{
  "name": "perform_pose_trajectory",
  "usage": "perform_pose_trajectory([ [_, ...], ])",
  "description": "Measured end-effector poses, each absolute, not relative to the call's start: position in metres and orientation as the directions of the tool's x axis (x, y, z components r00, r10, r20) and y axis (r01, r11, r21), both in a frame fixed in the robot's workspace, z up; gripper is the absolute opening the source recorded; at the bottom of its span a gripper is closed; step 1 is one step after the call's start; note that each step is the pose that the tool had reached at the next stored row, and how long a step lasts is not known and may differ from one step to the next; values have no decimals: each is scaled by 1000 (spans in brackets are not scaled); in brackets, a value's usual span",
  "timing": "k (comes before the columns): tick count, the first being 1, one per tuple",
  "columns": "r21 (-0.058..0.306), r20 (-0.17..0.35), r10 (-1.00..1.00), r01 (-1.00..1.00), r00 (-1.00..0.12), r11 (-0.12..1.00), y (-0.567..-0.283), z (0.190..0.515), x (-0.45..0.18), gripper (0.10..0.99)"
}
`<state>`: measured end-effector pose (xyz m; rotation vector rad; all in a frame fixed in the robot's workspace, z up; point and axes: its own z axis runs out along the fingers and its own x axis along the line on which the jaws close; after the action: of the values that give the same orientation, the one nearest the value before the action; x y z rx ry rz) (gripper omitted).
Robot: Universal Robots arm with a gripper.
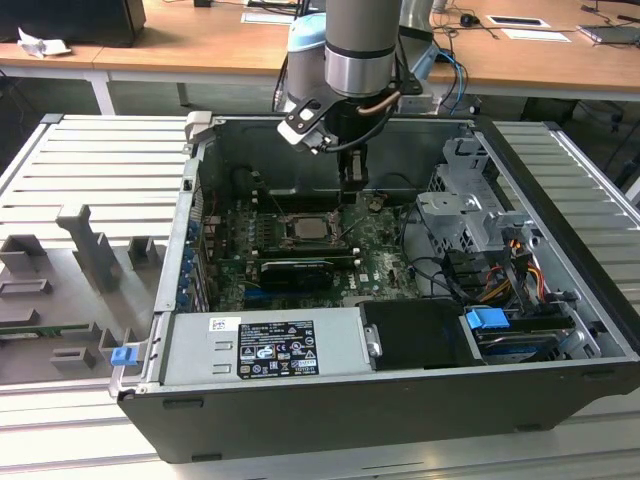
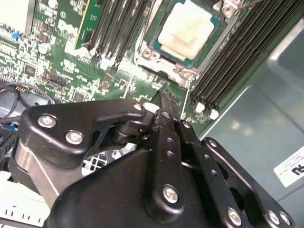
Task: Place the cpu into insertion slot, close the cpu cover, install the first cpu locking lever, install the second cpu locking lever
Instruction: 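Close the cpu cover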
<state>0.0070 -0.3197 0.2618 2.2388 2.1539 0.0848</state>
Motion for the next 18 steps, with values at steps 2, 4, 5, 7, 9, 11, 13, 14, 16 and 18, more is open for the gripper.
perform_pose_trajectory([
  [2,62,16,999,997,38,-39,-320,264,7,106],
  [4,62,16,999,997,38,-39,-320,266,7,106],
  [5,62,16,999,997,38,-39,-320,269,9,106],
  [7,61,16,999,997,38,-39,-320,269,15,106],
  [9,61,16,999,997,38,-39,-320,269,21,106],
  [11,61,15,999,997,38,-39,-320,269,24,106],
  [13,61,14,999,997,38,-39,-320,269,30,106],
  [14,60,14,999,997,38,-39,-320,269,32,106],
  [16,57,14,999,998,34,-35,-320,268,44,106],
  [18,56,14,1000,998,26,-27,-320,264,49,106],
])
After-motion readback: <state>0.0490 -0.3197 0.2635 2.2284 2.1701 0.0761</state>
